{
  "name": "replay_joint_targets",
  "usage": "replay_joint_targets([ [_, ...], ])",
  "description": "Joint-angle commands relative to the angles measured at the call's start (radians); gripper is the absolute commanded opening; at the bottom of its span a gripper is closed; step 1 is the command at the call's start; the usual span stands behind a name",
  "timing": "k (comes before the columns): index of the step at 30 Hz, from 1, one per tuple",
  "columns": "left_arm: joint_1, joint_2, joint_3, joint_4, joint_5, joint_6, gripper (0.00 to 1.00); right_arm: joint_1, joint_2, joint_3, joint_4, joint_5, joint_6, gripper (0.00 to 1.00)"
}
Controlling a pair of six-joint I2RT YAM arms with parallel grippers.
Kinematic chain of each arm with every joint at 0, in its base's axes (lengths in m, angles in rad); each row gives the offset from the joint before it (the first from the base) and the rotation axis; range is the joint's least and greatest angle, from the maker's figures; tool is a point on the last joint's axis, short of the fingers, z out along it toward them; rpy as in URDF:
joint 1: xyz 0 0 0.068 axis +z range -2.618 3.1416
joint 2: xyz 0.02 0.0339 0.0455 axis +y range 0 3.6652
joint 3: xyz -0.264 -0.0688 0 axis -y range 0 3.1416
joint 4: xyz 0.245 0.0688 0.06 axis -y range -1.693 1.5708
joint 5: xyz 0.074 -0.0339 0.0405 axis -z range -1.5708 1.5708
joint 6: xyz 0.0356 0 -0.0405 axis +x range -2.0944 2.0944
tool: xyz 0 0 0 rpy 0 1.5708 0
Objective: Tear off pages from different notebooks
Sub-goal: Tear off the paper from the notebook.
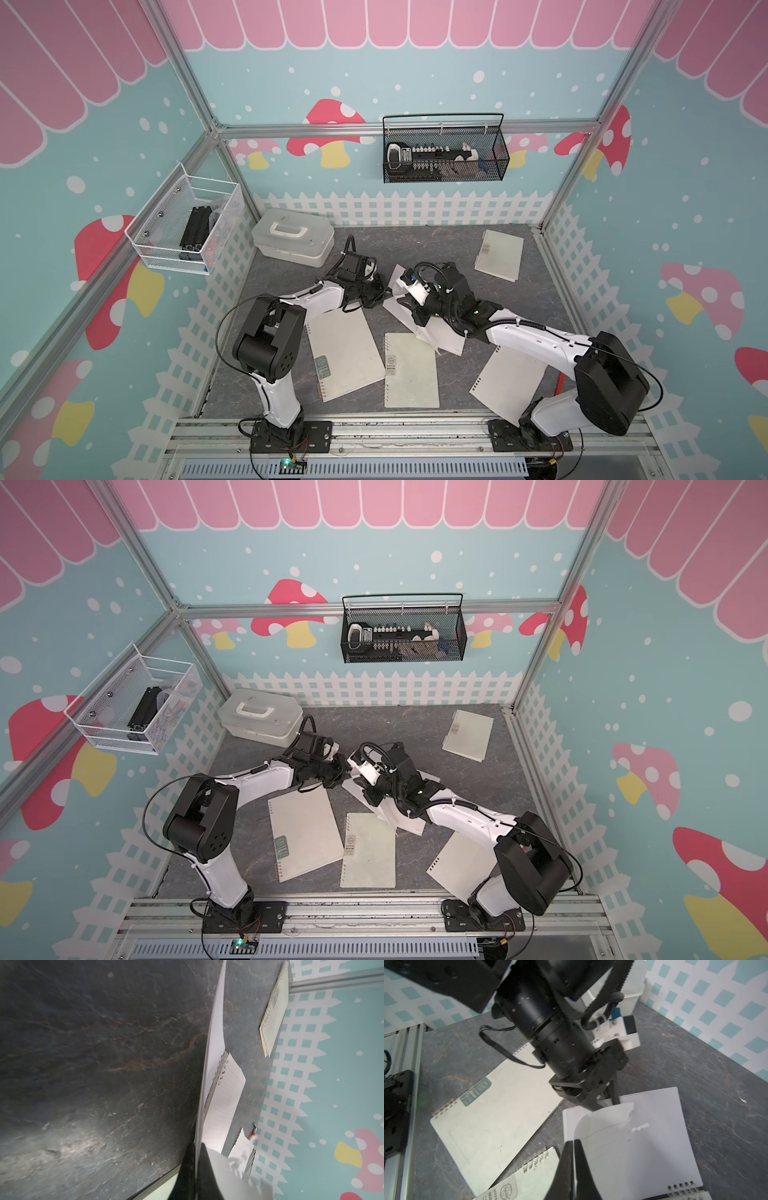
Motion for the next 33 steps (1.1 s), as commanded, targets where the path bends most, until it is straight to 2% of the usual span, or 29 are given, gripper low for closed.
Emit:
replay_joint_targets([
  [1,0.010,-0.042,-0.038,0.065,-0.084,-0.086,0.00,0.033,0.021,-0.021,-0.013,-0.028,-0.065,0.00],
  [6,0.019,-0.086,-0.099,0.100,-0.178,-0.149,0.00,0.067,0.010,-0.059,-0.007,-0.128,-0.026,0.00],
  [14,0.052,-0.129,-0.187,0.180,-0.254,-0.240,0.00,0.126,-0.056,-0.113,-0.004,-0.282,0.053,0.00],
  [19,0.055,-0.155,-0.210,0.185,-0.316,-0.257,0.00,0.134,-0.134,-0.146,0.029,-0.327,0.107,0.00],
  [24,0.065,-0.152,-0.208,0.193,-0.330,-0.267,0.00,0.135,-0.214,-0.170,0.084,-0.397,0.171,0.00],
  [26,0.073,-0.151,-0.207,0.191,-0.333,-0.266,0.00,0.134,-0.256,-0.198,0.109,-0.386,0.199,0.00],
  [28,0.083,-0.154,-0.203,0.189,-0.334,-0.256,0.00,0.135,-0.320,-0.220,0.106,-0.267,0.240,0.00],
  [29,0.088,-0.157,-0.194,0.171,-0.343,-0.243,0.00,0.129,-0.356,-0.229,0.095,-0.147,0.274,0.00],
  [31,0.097,-0.170,-0.181,0.144,-0.362,-0.223,0.00,0.094,-0.433,-0.229,0.018,0.015,0.326,0.00],
  [33,0.108,-0.174,-0.153,0.114,-0.359,-0.191,0.00,0.034,-0.507,-0.225,-0.089,0.245,0.404,0.00],
])
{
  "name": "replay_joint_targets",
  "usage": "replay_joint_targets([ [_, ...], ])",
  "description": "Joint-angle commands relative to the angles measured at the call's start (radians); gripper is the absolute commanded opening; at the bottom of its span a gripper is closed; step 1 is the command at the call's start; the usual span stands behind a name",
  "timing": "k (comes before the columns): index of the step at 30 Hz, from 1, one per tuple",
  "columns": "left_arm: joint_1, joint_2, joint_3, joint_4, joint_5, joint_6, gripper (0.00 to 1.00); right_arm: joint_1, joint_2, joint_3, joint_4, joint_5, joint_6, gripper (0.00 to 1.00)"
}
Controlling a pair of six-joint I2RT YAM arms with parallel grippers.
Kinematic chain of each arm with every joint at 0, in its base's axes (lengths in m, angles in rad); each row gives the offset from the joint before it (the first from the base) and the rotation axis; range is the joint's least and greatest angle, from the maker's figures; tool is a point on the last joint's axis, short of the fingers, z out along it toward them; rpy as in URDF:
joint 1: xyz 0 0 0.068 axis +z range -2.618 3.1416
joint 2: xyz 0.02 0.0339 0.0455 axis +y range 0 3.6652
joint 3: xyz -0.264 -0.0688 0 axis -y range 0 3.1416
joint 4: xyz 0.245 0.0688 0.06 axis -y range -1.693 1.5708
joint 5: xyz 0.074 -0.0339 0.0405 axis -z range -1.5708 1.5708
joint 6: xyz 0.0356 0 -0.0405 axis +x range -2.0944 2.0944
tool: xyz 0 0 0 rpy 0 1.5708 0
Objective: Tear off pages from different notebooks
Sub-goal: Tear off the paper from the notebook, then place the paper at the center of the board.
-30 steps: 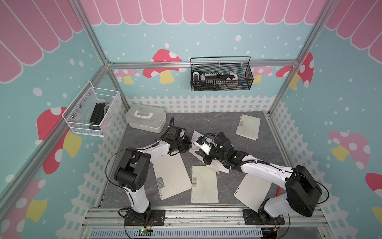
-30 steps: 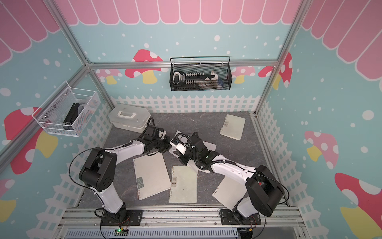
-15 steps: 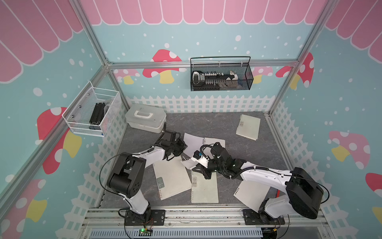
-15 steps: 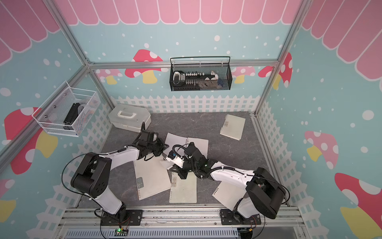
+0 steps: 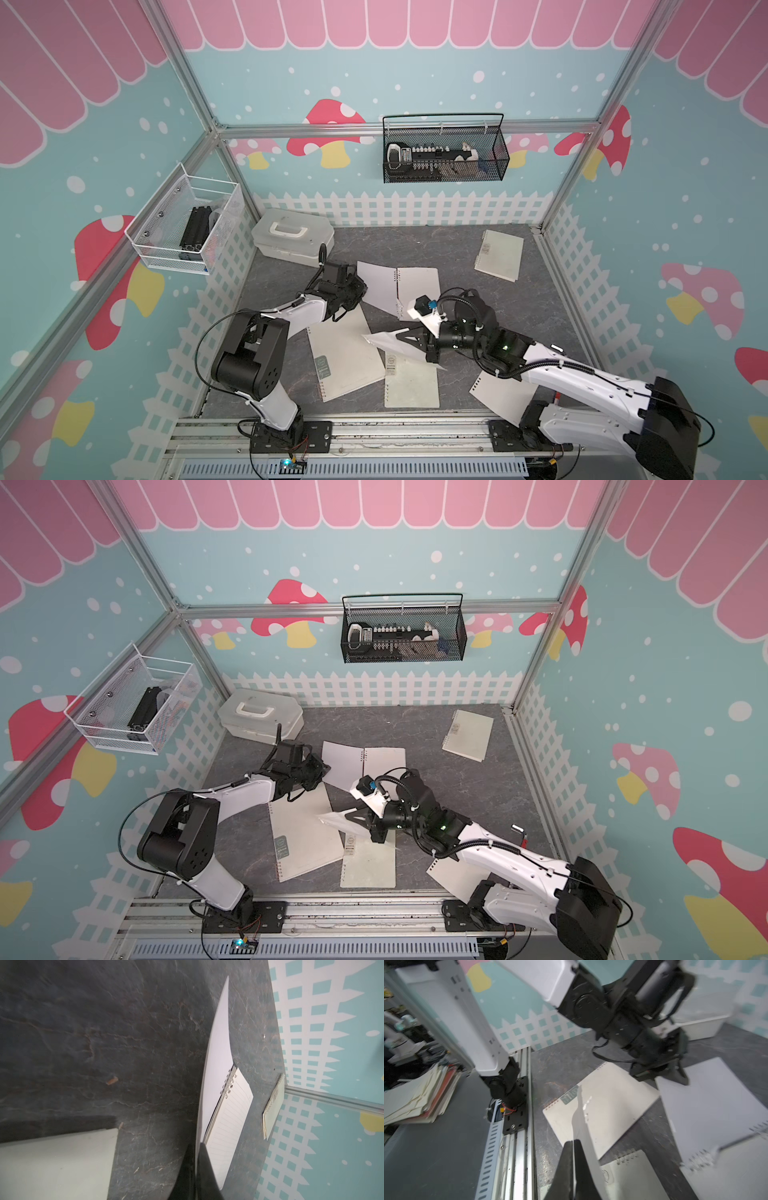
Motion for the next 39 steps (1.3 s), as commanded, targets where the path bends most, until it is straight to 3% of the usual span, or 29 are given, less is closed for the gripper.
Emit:
replay_joint_targets([
  [1,0.014,-0.033,0.061,-0.049,-0.048,0.052,0.00,-0.094,-0.107,-0.011,-0.136,0.406,0.165,0.00],
  [3,0.010,-0.030,0.118,-0.121,-0.071,0.113,0.00,-0.219,-0.134,-0.032,-0.223,0.537,0.229,0.00],
  [6,-0.007,-0.015,0.215,-0.228,-0.135,0.201,0.00,-0.391,-0.068,-0.041,-0.292,0.629,0.257,0.00],
  [12,-0.052,0.081,0.447,-0.460,-0.260,0.350,0.00,-0.683,0.144,-0.034,-0.288,0.499,0.325,0.00],
  [15,-0.063,0.102,0.463,-0.467,-0.273,0.353,0.00,-0.731,0.190,-0.023,-0.338,0.563,0.346,0.01],
  [17,-0.065,0.116,0.467,-0.468,-0.271,0.354,0.00,-0.767,0.220,0.001,-0.410,0.621,0.354,0.19],
  [20,-0.068,0.134,0.473,-0.466,-0.259,0.358,0.00,-0.793,0.241,0.045,-0.525,0.646,0.364,0.52],
  [25,-0.071,0.136,0.470,-0.459,-0.253,0.363,0.00,-0.790,0.204,0.085,-0.655,0.595,0.372,0.79],
  [27,-0.071,0.130,0.468,-0.458,-0.252,0.367,0.00,-0.790,0.157,0.085,-0.717,0.620,0.390,0.98],
  [32,-0.071,0.123,0.471,-0.455,-0.250,0.372,0.00,-0.719,0.020,-0.009,-0.741,0.509,0.453,0.99],
  [39,-0.071,0.129,0.460,-0.423,-0.226,0.357,0.00,-0.517,0.018,-0.175,-0.664,0.449,0.732,0.99],
])
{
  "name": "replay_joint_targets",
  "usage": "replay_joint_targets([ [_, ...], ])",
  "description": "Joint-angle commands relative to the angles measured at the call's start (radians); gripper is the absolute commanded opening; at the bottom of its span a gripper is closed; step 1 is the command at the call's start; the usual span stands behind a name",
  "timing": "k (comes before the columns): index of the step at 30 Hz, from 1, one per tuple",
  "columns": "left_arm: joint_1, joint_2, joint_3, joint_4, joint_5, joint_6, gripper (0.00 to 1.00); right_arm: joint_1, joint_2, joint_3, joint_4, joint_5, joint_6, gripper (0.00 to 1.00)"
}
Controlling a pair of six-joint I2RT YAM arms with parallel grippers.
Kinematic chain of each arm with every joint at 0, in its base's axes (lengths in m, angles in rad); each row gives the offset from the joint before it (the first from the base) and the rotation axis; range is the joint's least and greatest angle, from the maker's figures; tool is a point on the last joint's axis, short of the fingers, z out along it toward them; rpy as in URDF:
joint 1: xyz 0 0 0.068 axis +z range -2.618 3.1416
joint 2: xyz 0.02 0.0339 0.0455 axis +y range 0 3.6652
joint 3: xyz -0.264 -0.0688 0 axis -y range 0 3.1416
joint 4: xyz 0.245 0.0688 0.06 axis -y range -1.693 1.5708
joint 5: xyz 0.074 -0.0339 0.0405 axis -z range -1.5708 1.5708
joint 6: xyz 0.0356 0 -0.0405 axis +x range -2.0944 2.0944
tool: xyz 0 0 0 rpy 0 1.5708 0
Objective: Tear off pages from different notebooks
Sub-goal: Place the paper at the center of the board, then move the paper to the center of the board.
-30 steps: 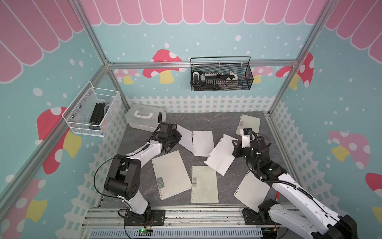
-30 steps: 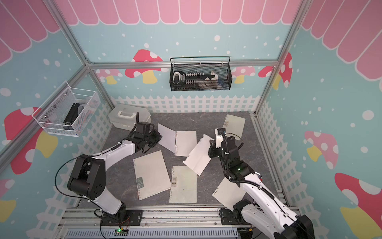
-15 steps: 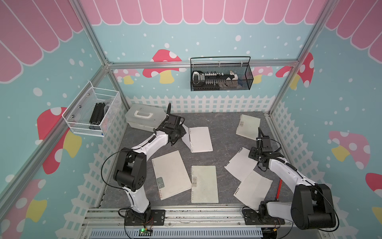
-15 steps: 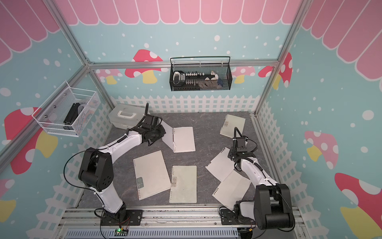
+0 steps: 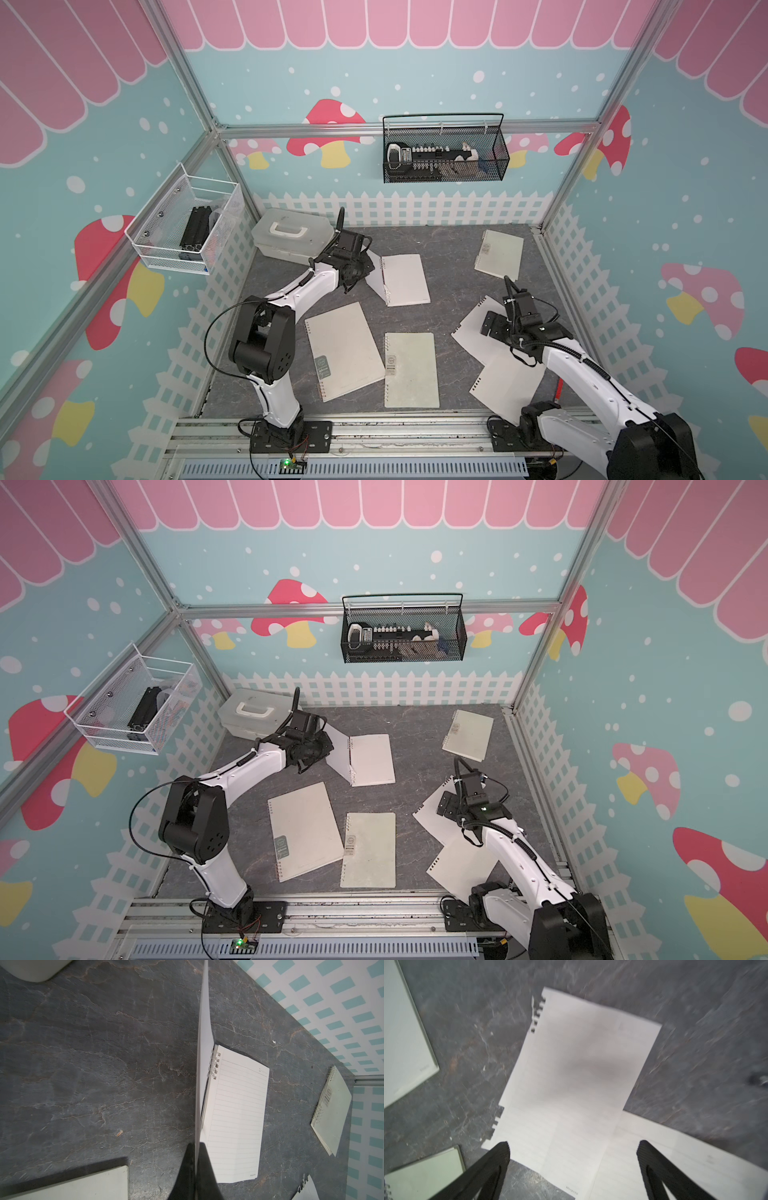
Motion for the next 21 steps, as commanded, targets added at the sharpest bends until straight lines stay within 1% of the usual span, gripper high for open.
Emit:
replay_joint_targets([
  [1,-0.003,-0.007,0.001,0.019,0.004,0.004,0.00,0.036,0.008,-0.060,0.023,-0.046,0.175,0.99],
  [5,0.004,-0.007,-0.011,0.028,0.004,0.007,0.00,0.037,0.056,-0.111,0.113,-0.059,0.189,0.99],
  [9,0.014,-0.010,-0.015,0.027,0.010,0.010,0.00,0.032,0.201,-0.118,0.239,-0.107,0.176,0.99],
  [12,0.021,-0.023,-0.023,0.028,0.005,0.016,0.00,0.012,0.332,-0.080,0.311,-0.149,0.124,0.98],
  [15,0.028,-0.041,-0.033,0.027,0.002,0.021,0.00,-0.004,0.428,-0.017,0.345,-0.175,0.056,0.99],
  [18,0.034,-0.055,-0.040,0.027,0.007,0.026,0.00,-0.019,0.474,0.030,0.337,-0.190,0.009,0.99],
  [21,0.034,-0.065,-0.043,0.028,0.002,0.035,0.00,-0.021,0.427,0.024,0.314,-0.161,0.011,0.99],
])
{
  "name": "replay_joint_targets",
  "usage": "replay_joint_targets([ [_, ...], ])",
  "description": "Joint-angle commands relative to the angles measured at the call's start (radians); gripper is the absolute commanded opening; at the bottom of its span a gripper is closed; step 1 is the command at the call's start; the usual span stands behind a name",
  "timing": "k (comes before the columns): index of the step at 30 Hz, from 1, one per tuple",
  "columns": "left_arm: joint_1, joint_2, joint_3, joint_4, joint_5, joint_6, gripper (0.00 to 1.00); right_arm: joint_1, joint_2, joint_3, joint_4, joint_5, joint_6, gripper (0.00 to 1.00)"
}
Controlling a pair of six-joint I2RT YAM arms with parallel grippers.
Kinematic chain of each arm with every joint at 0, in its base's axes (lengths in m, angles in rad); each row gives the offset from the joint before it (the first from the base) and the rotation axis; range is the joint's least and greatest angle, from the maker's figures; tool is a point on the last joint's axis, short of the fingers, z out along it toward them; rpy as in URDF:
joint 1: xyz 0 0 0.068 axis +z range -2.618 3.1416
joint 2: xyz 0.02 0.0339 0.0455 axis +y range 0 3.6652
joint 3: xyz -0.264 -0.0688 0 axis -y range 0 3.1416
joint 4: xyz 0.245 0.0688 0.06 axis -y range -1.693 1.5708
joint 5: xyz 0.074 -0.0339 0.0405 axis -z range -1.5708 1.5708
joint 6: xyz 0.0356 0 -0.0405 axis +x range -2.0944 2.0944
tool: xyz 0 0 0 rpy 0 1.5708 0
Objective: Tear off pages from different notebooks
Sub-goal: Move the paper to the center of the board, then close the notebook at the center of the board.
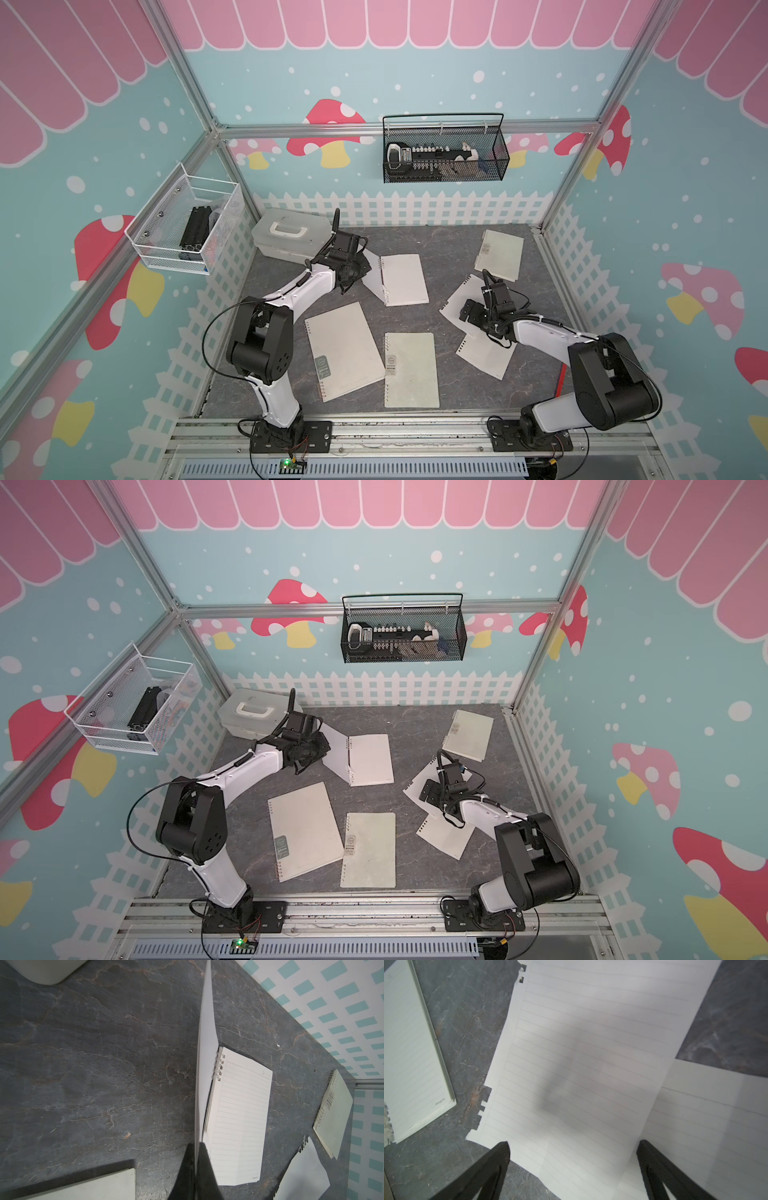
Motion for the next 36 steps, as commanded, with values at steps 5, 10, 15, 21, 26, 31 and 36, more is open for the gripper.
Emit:
replay_joint_targets([
  [5,0.007,-0.032,0.011,0.010,0.016,0.026,0.00,-0.004,-0.218,-0.079,-0.195,-0.004,-0.004,0.93],
  [10,0.004,-0.024,0.022,0.011,0.022,0.022,0.00,-0.004,-0.195,0.008,-0.152,0.018,-0.087,0.74],
  [15,-0.034,-0.010,0.101,-0.058,-0.052,0.077,0.00,-0.006,0.001,0.117,-0.161,0.009,-0.139,0.74],
  [21,-0.163,0.176,0.394,-0.229,-0.130,0.128,0.18,-0.004,0.003,0.163,-0.103,-0.083,-0.168,0.76],
  [26,-0.225,0.380,0.627,-0.332,-0.110,0.128,0.40,-0.005,0.010,0.181,-0.115,-0.115,-0.214,0.81],
  [31,-0.234,0.495,0.710,-0.343,-0.020,0.102,0.43,0.001,0.000,0.174,-0.074,-0.184,-0.227,0.81],
  [36,-0.218,0.356,0.538,-0.314,-0.077,0.097,0.52,0.116,0.064,0.238,-0.013,-0.216,-0.277,0.81],
])
